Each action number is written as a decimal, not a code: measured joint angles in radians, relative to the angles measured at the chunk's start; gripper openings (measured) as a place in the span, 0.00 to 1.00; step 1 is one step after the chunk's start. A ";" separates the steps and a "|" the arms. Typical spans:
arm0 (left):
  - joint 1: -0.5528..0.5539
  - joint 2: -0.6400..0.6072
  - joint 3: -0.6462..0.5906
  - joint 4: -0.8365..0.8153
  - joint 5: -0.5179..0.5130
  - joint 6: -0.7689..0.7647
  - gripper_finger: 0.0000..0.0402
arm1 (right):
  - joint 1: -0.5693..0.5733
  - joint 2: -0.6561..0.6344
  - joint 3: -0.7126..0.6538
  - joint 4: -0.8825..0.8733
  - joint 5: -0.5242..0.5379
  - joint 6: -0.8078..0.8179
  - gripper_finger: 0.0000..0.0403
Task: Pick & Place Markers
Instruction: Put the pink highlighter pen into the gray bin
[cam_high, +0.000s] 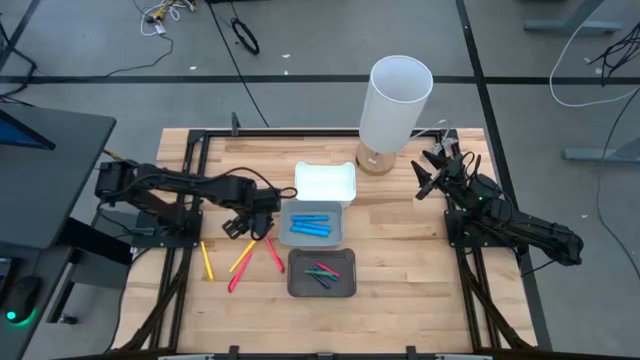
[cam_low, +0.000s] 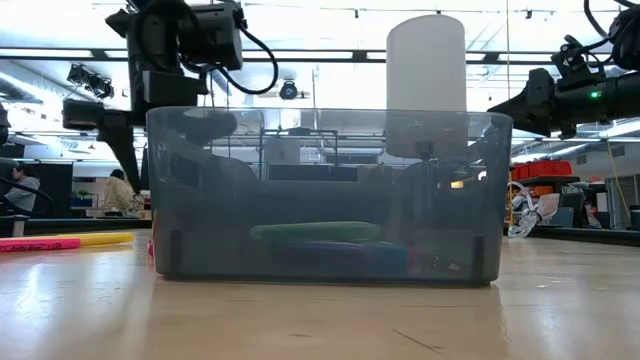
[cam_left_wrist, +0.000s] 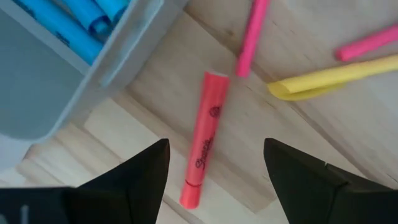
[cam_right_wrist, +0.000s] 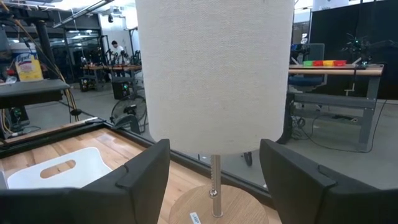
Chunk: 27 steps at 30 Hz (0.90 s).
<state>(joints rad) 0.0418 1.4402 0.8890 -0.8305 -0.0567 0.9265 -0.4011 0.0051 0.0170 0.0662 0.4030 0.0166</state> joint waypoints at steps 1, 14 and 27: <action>0.000 0.005 0.000 0.001 0.005 0.001 0.66 | 0.000 0.000 0.000 0.000 0.000 0.000 0.62; 0.001 0.048 -0.054 0.103 0.012 0.002 0.66 | 0.000 0.000 0.000 0.000 0.000 0.000 0.62; 0.001 0.054 -0.136 0.236 0.011 0.013 0.66 | 0.000 0.000 0.000 0.000 0.000 0.000 0.62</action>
<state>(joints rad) 0.0425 1.4941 0.7530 -0.5942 -0.0459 0.9395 -0.4011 0.0051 0.0170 0.0658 0.4030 0.0166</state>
